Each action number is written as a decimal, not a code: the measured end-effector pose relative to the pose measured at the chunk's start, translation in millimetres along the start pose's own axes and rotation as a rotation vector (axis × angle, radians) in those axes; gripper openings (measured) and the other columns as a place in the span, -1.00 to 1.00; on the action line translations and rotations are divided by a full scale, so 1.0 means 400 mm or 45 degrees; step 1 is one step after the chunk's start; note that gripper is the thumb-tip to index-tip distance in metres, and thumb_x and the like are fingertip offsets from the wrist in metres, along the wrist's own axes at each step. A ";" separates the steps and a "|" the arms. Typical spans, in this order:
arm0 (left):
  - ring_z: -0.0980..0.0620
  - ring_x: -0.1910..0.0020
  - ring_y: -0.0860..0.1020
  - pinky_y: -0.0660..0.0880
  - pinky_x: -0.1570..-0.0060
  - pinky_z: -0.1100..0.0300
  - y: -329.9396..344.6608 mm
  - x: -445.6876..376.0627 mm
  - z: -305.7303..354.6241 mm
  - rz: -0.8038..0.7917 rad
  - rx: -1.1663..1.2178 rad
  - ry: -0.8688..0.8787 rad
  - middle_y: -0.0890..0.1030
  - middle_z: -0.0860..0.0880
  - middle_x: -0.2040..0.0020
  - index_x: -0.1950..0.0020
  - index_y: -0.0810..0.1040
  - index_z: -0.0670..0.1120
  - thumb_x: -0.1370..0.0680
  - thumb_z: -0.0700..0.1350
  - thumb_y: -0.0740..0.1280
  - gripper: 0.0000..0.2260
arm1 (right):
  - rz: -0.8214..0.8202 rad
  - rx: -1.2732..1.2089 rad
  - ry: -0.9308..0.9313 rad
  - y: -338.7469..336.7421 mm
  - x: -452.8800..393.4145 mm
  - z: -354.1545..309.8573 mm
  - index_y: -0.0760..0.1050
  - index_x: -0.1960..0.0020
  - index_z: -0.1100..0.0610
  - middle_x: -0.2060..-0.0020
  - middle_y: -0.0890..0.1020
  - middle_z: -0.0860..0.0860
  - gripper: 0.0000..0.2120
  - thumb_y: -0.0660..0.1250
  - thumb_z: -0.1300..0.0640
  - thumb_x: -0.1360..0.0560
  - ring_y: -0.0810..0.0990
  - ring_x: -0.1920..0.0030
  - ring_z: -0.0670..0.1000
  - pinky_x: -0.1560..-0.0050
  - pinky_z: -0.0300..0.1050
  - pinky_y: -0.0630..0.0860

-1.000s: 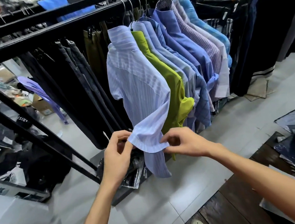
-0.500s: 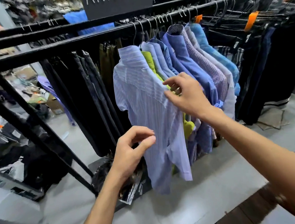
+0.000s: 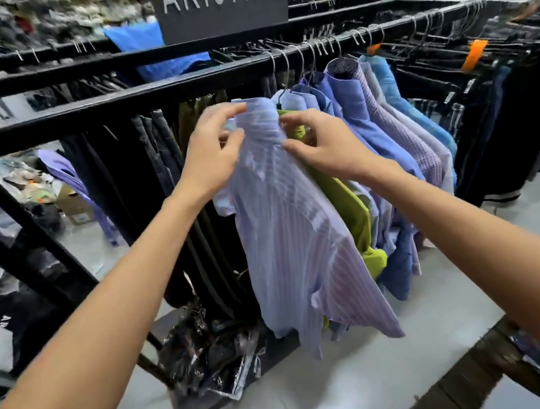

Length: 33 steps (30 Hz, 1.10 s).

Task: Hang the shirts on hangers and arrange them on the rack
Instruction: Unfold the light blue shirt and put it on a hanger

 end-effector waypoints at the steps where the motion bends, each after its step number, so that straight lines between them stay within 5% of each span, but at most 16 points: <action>1: -0.07 -0.16 0.62 0.53 -0.25 0.07 -0.004 -0.040 -0.023 -0.070 -0.078 -0.004 0.55 -0.04 -0.31 -0.40 0.51 -0.05 -0.60 -0.18 0.31 -0.65 | 0.006 0.011 0.017 0.005 -0.020 -0.003 0.48 -0.42 0.12 -0.23 0.60 -0.02 -0.56 0.40 0.08 -0.57 0.55 -0.14 -0.08 -0.26 -0.24 0.42; 5: 0.13 0.05 0.63 0.52 -0.16 0.18 -0.006 -0.119 -0.074 -0.363 -0.244 0.065 0.54 0.03 -0.31 -0.45 0.45 0.03 -0.61 -0.01 0.36 -0.60 | -0.027 0.066 0.068 0.038 -0.070 -0.013 0.31 -0.55 0.18 -0.47 0.46 0.06 -0.45 0.36 0.10 -0.61 0.38 -0.48 -0.01 -0.48 -0.23 0.23; 11: 0.21 0.20 0.45 0.33 0.15 0.35 -0.038 -0.121 -0.071 -0.487 -0.289 0.322 0.51 0.05 0.06 -0.03 0.58 0.01 -0.60 0.06 0.40 -0.86 | -0.032 -0.183 0.154 0.058 -0.095 -0.026 0.47 -0.41 0.04 -0.29 0.58 -0.10 -0.56 0.40 -0.05 -0.57 0.52 -0.34 -0.11 -0.44 0.00 0.42; 14: 0.14 0.29 0.46 0.40 0.21 0.21 -0.081 -0.091 -0.044 -0.500 -0.117 0.418 0.54 0.04 0.17 0.05 0.59 -0.01 -0.57 0.01 0.43 -0.89 | -0.201 -0.346 0.125 0.046 -0.102 -0.051 0.51 -0.37 0.15 -0.24 0.62 -0.01 -0.58 0.48 0.10 -0.55 0.57 -0.26 -0.16 -0.34 -0.16 0.49; 18: -0.07 0.29 0.43 0.36 0.21 0.31 -0.142 -0.050 -0.029 -0.524 -0.012 0.370 0.52 -0.06 0.15 0.02 0.62 -0.17 -0.56 -0.08 0.43 -0.85 | -0.556 -0.515 0.038 0.064 -0.122 -0.094 0.49 -0.42 0.13 -0.30 0.59 0.13 -0.48 0.52 0.15 -0.50 0.57 -0.33 0.05 -0.35 0.06 0.53; 23: -0.06 0.24 0.46 0.41 0.17 0.19 -0.202 -0.008 -0.025 -0.465 -0.013 0.225 0.54 0.00 0.16 0.03 0.62 0.09 -0.56 0.09 0.37 -0.89 | -0.852 -0.544 -0.183 0.101 -0.151 -0.143 0.39 -0.48 0.22 -0.38 0.53 0.14 -0.42 0.49 0.24 -0.51 0.57 -0.33 -0.03 -0.24 0.12 0.60; 27: 0.04 0.16 0.56 0.48 0.09 0.15 -0.229 0.012 -0.019 -0.414 -0.062 0.095 0.62 -0.01 0.15 0.02 0.64 0.05 -0.56 0.09 0.37 -0.86 | -0.945 -0.541 -0.272 0.107 -0.180 -0.156 0.44 -0.44 0.22 -0.19 0.61 0.23 -0.43 0.52 0.25 -0.47 0.67 0.03 -0.04 -0.07 0.08 0.65; 30: 0.07 0.14 0.60 0.50 0.07 0.20 -0.232 0.024 0.015 -0.322 -0.160 0.148 0.64 0.02 0.16 0.02 0.66 -0.07 -0.57 -0.05 0.42 -0.90 | -0.945 -0.561 -0.375 0.120 -0.195 -0.178 0.54 -0.16 0.23 0.03 0.63 0.18 -0.63 0.58 0.26 -0.41 0.61 0.11 0.05 0.06 -0.04 0.59; 33: 0.08 0.15 0.59 0.49 0.11 0.20 -0.235 0.034 0.053 -0.291 -0.350 0.248 0.62 0.08 0.16 0.02 0.66 -0.04 -0.57 -0.05 0.42 -0.92 | -0.992 -0.482 -0.493 0.133 -0.196 -0.209 0.59 -0.01 0.17 0.17 0.63 0.09 -0.75 0.59 0.18 -0.41 0.56 0.16 -0.08 0.10 -0.09 0.52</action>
Point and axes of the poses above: each hand's wrist, its own x-axis away from the middle knuckle, its own y-axis out of the palm, z = x × y, the point moved 5 cm from there along -x, towards the middle knuckle
